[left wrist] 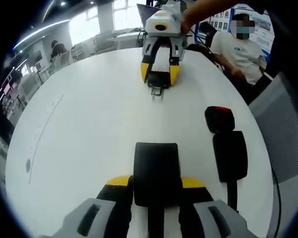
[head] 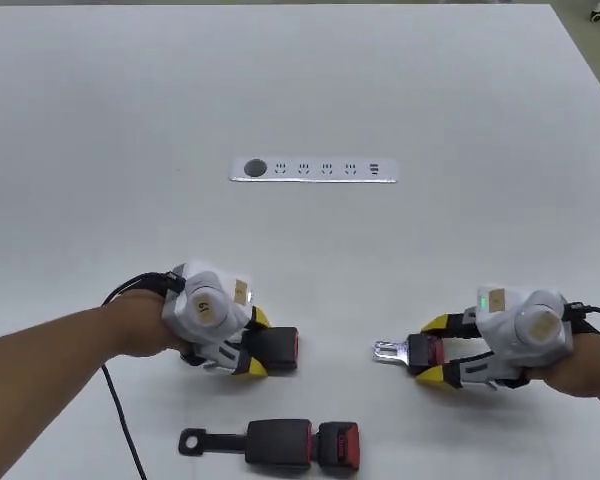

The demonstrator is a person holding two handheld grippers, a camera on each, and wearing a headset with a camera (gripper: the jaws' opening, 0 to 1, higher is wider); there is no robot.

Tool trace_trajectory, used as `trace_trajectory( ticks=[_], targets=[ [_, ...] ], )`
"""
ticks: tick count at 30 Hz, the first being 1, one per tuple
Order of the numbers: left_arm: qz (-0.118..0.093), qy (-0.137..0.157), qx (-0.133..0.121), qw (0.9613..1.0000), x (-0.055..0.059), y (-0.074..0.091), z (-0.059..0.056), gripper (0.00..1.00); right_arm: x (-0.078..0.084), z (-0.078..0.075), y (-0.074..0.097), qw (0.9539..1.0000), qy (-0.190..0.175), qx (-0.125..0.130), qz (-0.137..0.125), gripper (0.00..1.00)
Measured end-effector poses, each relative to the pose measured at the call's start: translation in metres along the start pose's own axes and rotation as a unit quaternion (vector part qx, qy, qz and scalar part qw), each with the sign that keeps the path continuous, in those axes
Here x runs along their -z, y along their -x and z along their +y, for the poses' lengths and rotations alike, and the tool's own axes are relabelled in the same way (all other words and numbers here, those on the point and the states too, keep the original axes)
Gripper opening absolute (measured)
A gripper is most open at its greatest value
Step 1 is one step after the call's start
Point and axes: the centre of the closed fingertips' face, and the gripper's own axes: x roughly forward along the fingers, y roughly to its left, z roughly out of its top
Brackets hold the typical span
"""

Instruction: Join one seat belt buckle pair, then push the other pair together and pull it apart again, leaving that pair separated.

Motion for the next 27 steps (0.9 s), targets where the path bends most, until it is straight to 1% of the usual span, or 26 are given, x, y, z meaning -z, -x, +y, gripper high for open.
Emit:
trace_trajectory(
  ticks=[1,2,3,4,5,6,7,9,10,11,12,13,15,16,17,19,20,21,22,23,24,25,26,27],
  targets=[
    [-0.003,0.002,0.000,1.0000,-0.001,0.000,-0.001,0.43,0.000,0.000,0.000,0.9999,-0.001,0.008,0.008,0.35],
    [-0.007,0.006,0.000,1.0000,-0.003,0.000,-0.001,0.52,-0.003,0.001,0.000,0.9999,0.004,0.012,0.005,0.35],
    [-0.010,0.011,0.004,0.9999,-0.005,0.000,-0.003,0.57,-0.006,0.000,0.000,0.9998,0.000,0.018,-0.003,0.38],
    [-0.013,0.020,0.007,0.9997,-0.006,0.001,-0.005,0.60,-0.006,-0.001,-0.001,0.9997,-0.008,0.021,-0.006,0.42],
    [-0.016,0.027,0.006,0.9995,-0.009,0.002,-0.005,0.60,-0.010,-0.004,-0.001,0.9991,-0.025,0.029,-0.017,0.48],
    [-0.017,0.027,0.003,0.9995,-0.009,0.003,-0.004,0.60,-0.013,-0.006,0.000,0.9987,-0.029,0.035,-0.023,0.55],
    [-0.019,0.028,-0.004,0.9994,-0.011,0.005,-0.003,0.60,-0.015,-0.008,0.002,0.9982,-0.031,0.043,-0.028,0.59],
    [-0.022,0.041,-0.011,0.9988,-0.012,0.007,-0.002,0.63,-0.020,-0.010,0.006,0.9968,-0.048,0.053,-0.036,0.61],
    [-0.022,0.046,-0.014,0.9986,-0.012,0.008,-0.001,0.65,-0.019,-0.012,0.005,0.9963,-0.049,0.060,-0.037,0.60],
    [-0.024,0.061,-0.022,0.9976,-0.013,0.010,-0.001,0.70,-0.019,-0.015,0.006,0.9950,-0.055,0.073,-0.040,0.60],
    [-0.027,0.064,-0.027,0.9972,-0.014,0.011,-0.001,0.72,-0.020,-0.015,0.008,0.9940,-0.062,0.078,-0.044,0.61],
    [-0.037,0.077,-0.039,0.9956,-0.013,0.012,0.000,0.73,-0.021,-0.016,0.010,0.9917,-0.077,0.089,-0.052,0.63],
    [-0.043,0.095,-0.060,0.9927,-0.013,0.016,0.004,0.73,-0.023,-0.018,0.015,0.9883,-0.091,0.105,-0.062,0.68],
    [-0.056,0.113,-0.080,0.9888,-0.014,0.019,0.008,0.74,-0.027,-0.021,0.016,0.9838,-0.107,0.120,-0.079,0.70],
    [-0.065,0.121,-0.090,0.9864,-0.014,0.020,0.010,0.75,-0.029,-0.020,0.018,0.9814,-0.116,0.126,-0.087,0.71],
    [-0.077,0.145,-0.119,0.9792,-0.013,0.026,0.013,0.77,-0.029,-0.021,0.025,0.9742,-0.130,0.159,-0.095,0.72],
    [-0.087,0.165,-0.133,0.9734,-0.013,0.030,0.014,0.78,-0.029,-0.023,0.027,0.9688,-0.143,0.174,-0.104,0.73],
    [-0.091,0.177,-0.145,0.9692,-0.012,0.032,0.015,0.80,-0.029,-0.022,0.029,0.9653,-0.152,0.184,-0.106,0.75],
    [-0.101,0.196,-0.160,0.9621,-0.012,0.037,0.017,0.82,-0.030,-0.023,0.033,0.9576,-0.169,0.204,-0.112,0.77],
    [-0.107,0.209,-0.168,0.9574,-0.013,0.041,0.017,0.82,-0.030,-0.023,0.034,0.9523,-0.184,0.213,-0.119,0.79],
    [-0.117,0.227,-0.173,0.9513,-0.015,0.045,0.016,0.82,-0.032,-0.022,0.035,0.9486,-0.193,0.215,-0.129,0.82],
    [-0.139,0.251,-0.180,0.9408,-0.016,0.049,0.018,0.82,-0.036,-0.020,0.039,0.9444,-0.192,0.224,-0.145,0.84],
    [-0.141,0.259,-0.190,0.9364,-0.014,0.052,0.018,0.83,-0.036,-0.018,0.042,0.9423,-0.193,0.233,-0.143,0.85],
    [-0.142,0.267,-0.208,0.9302,-0.011,0.058,0.020,0.83,-0.034,-0.014,0.042,0.9417,-0.196,0.238,-0.135,0.85]
  ],
)
